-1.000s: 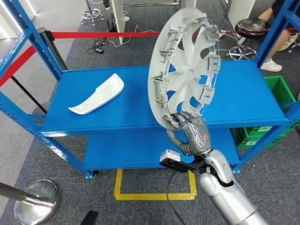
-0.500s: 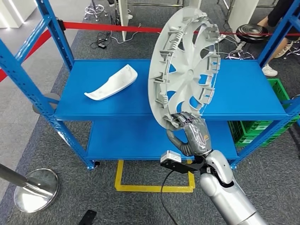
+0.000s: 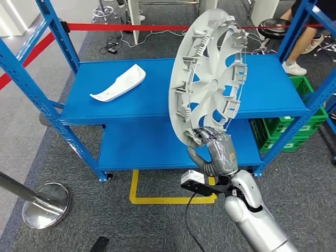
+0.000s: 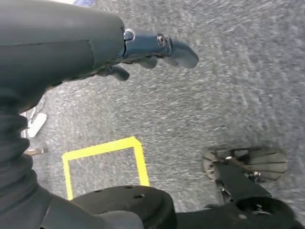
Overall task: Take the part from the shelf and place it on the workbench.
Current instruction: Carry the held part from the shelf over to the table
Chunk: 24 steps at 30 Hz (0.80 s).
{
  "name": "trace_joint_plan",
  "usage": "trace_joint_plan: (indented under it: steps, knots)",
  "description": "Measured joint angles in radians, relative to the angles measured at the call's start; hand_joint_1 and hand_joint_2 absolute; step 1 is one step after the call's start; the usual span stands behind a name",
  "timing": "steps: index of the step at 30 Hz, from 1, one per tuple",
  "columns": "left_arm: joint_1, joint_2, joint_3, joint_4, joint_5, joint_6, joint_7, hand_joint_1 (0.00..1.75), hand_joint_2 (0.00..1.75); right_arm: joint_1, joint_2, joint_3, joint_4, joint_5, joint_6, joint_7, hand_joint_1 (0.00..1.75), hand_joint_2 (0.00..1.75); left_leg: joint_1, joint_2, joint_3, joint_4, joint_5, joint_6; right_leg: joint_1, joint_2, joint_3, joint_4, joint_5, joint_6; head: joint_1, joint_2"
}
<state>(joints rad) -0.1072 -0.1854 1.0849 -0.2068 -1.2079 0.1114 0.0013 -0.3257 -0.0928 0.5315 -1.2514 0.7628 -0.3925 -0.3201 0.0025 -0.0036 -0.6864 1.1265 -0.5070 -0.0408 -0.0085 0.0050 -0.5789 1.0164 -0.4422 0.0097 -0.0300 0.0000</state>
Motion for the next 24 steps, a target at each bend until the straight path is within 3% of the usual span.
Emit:
trace_joint_plan:
  steps: [1,2,3,4,6,8,9,11,12,13,14,16,17,18,19,20,22,24]
  knots:
    - [-0.001,0.0,0.0,0.0,0.0,0.0,0.0,0.0,1.75,0.005,0.0,-0.002,-0.004,-0.002,0.0,-0.003,1.75,1.75,0.001,0.0,-0.017,0.066,-0.04,-0.004,0.0,0.0,-0.014,0.0,0.011,0.0,-0.001,0.0]
    - [-0.001,0.001,0.0,0.0,0.0,0.0,0.001,0.0,1.75,0.01,0.0,-0.004,-0.008,-0.004,0.0,-0.006,1.75,1.75,0.002,0.0,-0.026,0.119,-0.059,-0.007,0.0,-0.001,-0.029,0.001,0.022,0.001,-0.001,0.0]
    - [-0.002,0.001,0.0,0.0,0.0,0.0,0.001,0.0,1.75,0.015,-0.001,-0.006,-0.013,-0.006,0.0,-0.01,1.75,1.75,0.002,0.0,-0.022,0.147,-0.054,-0.009,-0.001,-0.002,-0.045,0.001,0.034,0.002,-0.001,0.0]
    - [-0.002,0.001,0.0,0.0,0.0,0.0,0.001,0.0,1.75,0.02,-0.001,-0.008,-0.018,-0.008,0.0,-0.013,1.75,1.75,0.003,0.0,-0.004,0.143,-0.03,-0.01,-0.001,-0.002,-0.06,0.001,0.045,0.004,-0.001,0.0]
    - [-0.003,0.002,0.001,0.0,0.0,0.0,0.001,0.0,1.75,0.027,-0.002,-0.011,-0.03,-0.013,0.0,-0.019,1.75,1.75,0.006,0.0,0.077,0.051,0.018,-0.011,-0.002,-0.001,-0.086,0.002,0.067,0.012,-0.002,0.0]
    - [-0.006,0.001,0.001,0.0,0.0,0.0,0.001,0.0,1.75,0.033,-0.003,-0.017,-0.046,-0.018,0.001,-0.025,1.75,1.75,0.007,-0.002,0.167,-0.082,0.01,-0.003,-0.001,-0.001,-0.105,0.004,0.088,0.023,-0.002,0.0]
    - [-0.007,0.001,0.001,0.0,0.0,0.0,0.001,0.0,1.75,0.036,-0.004,-0.02,-0.054,-0.019,0.001,-0.027,1.75,1.75,0.006,-0.003,0.191,-0.124,-0.001,0.005,0.0,-0.001,-0.11,0.002,0.1,0.029,-0.003,0.0]
    - [-0.005,0.001,0.002,0.0,0.0,0.0,0.001,0.0,1.75,0.042,-0.006,-0.022,-0.064,-0.021,0.001,-0.032,1.75,1.75,0.003,-0.003,0.189,-0.146,0.003,0.025,-0.002,-0.001,-0.115,-0.008,0.121,0.041,-0.003,0.0]
    - [-0.003,0.001,0.002,0.0,0.0,0.0,0.002,0.0,1.75,0.046,-0.007,-0.022,-0.067,-0.021,0.002,-0.034,1.75,1.75,0.003,-0.001,0.183,-0.147,0.012,0.034,-0.003,-0.002,-0.119,-0.007,0.116,0.047,-0.003,0.0]
    - [-0.001,0.001,0.003,0.0,0.0,0.0,0.002,0.0,1.75,0.05,-0.009,-0.023,-0.07,-0.022,0.002,-0.036,1.75,1.75,0.003,0.0,0.175,-0.148,0.023,0.043,-0.004,-0.001,-0.127,0.011,0.09,0.051,0.0,0.0]
    - [-0.001,0.001,0.003,0.0,0.0,0.0,0.003,0.0,1.75,0.053,-0.01,-0.023,-0.073,-0.023,0.002,-0.038,1.75,1.75,0.004,0.002,0.165,-0.149,0.034,0.05,-0.005,-0.001,-0.139,0.051,0.046,0.055,0.002,0.0]
    - [0.0,0.002,0.004,0.0,0.0,0.0,0.003,0.0,1.75,0.057,-0.013,-0.023,-0.079,-0.029,0.004,-0.044,1.75,1.75,0.001,0.002,0.141,-0.148,0.055,0.059,-0.004,-0.001,-0.167,0.184,-0.056,0.058,0.006,0.0]
    - [0.0,0.002,0.004,0.0,0.0,0.0,0.003,0.0,1.75,0.059,-0.015,-0.023,-0.081,-0.032,0.005,-0.046,1.75,1.75,-0.001,0.002,0.129,-0.148,0.065,0.06,-0.003,-0.001,-0.175,0.246,-0.085,0.058,0.006,0.0]
    - [0.0,0.002,0.004,0.0,0.0,0.0,0.003,0.0,1.75,0.062,-0.015,-0.023,-0.084,-0.035,0.006,-0.048,1.75,1.75,-0.002,0.002,0.116,-0.147,0.075,0.06,-0.003,-0.001,-0.172,0.283,-0.089,0.057,0.007,0.0]
    - [0.001,0.003,0.004,0.0,0.0,0.0,0.003,0.0,1.75,0.064,-0.016,-0.023,-0.087,-0.038,0.007,-0.049,1.75,1.75,-0.003,0.002,0.103,-0.147,0.085,0.059,-0.002,-0.001,-0.153,0.285,-0.074,0.055,0.007,0.0]
    - [0.001,0.004,0.004,0.0,0.0,0.0,0.003,0.0,1.75,0.066,-0.017,-0.024,-0.091,-0.04,0.008,-0.051,1.75,1.75,-0.004,0.002,0.091,-0.146,0.095,0.057,-0.002,-0.001,-0.116,0.252,-0.049,0.051,0.007,0.0]
    - [0.001,0.005,0.004,0.0,0.0,0.0,0.003,0.0,1.75,0.068,-0.018,-0.024,-0.1,-0.043,0.011,-0.053,1.75,1.75,-0.006,0.002,0.071,-0.145,0.113,0.05,0.002,-0.001,-0.006,0.111,-0.03,0.043,0.007,0.0]
    - [0.001,0.005,0.004,0.0,0.0,0.0,0.003,0.0,1.75,0.068,-0.018,-0.025,-0.109,-0.048,0.013,-0.056,1.75,1.75,-0.008,0.002,0.061,-0.145,0.132,0.041,0.006,0.0,0.067,0.001,-0.045,0.037,0.006,0.0]
